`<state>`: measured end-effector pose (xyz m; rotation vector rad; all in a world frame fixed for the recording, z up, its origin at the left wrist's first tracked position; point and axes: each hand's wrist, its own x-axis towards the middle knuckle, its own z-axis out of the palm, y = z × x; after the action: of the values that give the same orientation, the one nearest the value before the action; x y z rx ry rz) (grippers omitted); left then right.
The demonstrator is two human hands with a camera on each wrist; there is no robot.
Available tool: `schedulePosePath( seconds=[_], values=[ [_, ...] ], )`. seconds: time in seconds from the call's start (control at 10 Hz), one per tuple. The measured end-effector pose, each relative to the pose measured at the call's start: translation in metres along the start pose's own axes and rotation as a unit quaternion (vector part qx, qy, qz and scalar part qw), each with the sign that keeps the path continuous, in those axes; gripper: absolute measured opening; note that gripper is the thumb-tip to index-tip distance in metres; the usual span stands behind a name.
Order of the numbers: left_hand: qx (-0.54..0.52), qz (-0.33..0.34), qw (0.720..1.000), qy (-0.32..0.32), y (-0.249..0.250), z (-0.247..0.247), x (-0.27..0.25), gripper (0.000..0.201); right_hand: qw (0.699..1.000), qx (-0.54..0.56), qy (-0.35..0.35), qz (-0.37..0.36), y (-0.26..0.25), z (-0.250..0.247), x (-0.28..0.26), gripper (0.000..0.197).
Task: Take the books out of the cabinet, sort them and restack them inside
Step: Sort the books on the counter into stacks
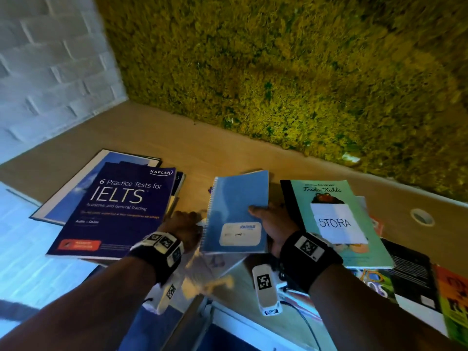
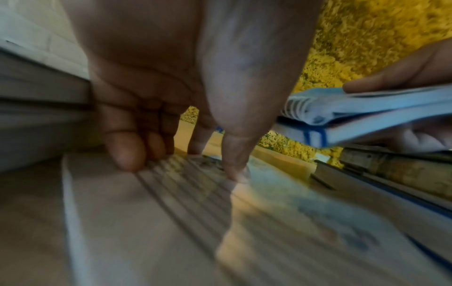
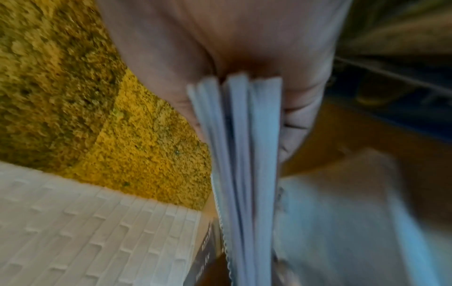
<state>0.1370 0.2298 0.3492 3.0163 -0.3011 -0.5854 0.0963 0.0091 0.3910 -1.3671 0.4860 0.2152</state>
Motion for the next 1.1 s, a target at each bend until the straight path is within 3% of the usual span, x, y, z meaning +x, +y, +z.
schedulePosePath(
  seconds=[0.1, 0.3, 0.4, 0.5, 0.6, 0.7, 0.8, 0.9, 1.0, 1.1],
  values=[
    [-0.089, -0.037, 0.995, -0.009, -0.004, 0.005, 0.013, 0.051, 0.999, -0.032, -0.003, 0.023, 0.024, 0.003, -0.007, 0.017],
    [-0.253, -0.077, 0.965, -0.006, 0.001, 0.006, 0.031, 0.035, 0.995, -0.079, 0.041, 0.038, 0.039, 0.013, -0.008, 0.019],
    [-0.320, -0.083, 0.944, -0.007, 0.004, 0.010, 0.034, 0.033, 0.983, -0.161, 0.068, 0.046, 0.046, 0.022, 0.001, 0.042],
    [-0.394, -0.076, 0.914, 0.060, 0.000, 0.025, 0.040, 0.043, 0.931, -0.355, 0.084, 0.012, 0.058, 0.026, 0.010, 0.068],
    [-0.383, -0.065, 0.919, 0.074, -0.001, 0.028, 0.042, 0.047, 0.916, -0.390, 0.090, -0.021, 0.058, 0.025, 0.007, 0.078],
    [-0.413, -0.077, 0.905, 0.072, 0.016, 0.023, 0.040, 0.045, 0.924, -0.363, 0.107, -0.057, 0.058, 0.022, 0.009, 0.080],
    [-0.434, -0.073, 0.897, 0.040, 0.038, 0.027, 0.044, 0.049, 0.919, -0.380, 0.095, -0.040, 0.055, 0.019, 0.007, 0.082],
    [-0.352, -0.059, 0.933, 0.049, 0.048, 0.027, 0.045, 0.064, 0.897, -0.433, 0.085, -0.025, 0.059, 0.018, 0.001, 0.078],
    [-0.258, -0.101, 0.959, 0.059, 0.048, 0.025, 0.039, 0.076, 0.885, -0.457, 0.081, -0.035, 0.062, 0.017, -0.004, 0.077],
    [-0.304, -0.048, 0.934, 0.180, 0.034, 0.014, 0.024, 0.079, 0.870, -0.479, 0.070, -0.094, 0.058, 0.014, -0.008, 0.072]
  ],
)
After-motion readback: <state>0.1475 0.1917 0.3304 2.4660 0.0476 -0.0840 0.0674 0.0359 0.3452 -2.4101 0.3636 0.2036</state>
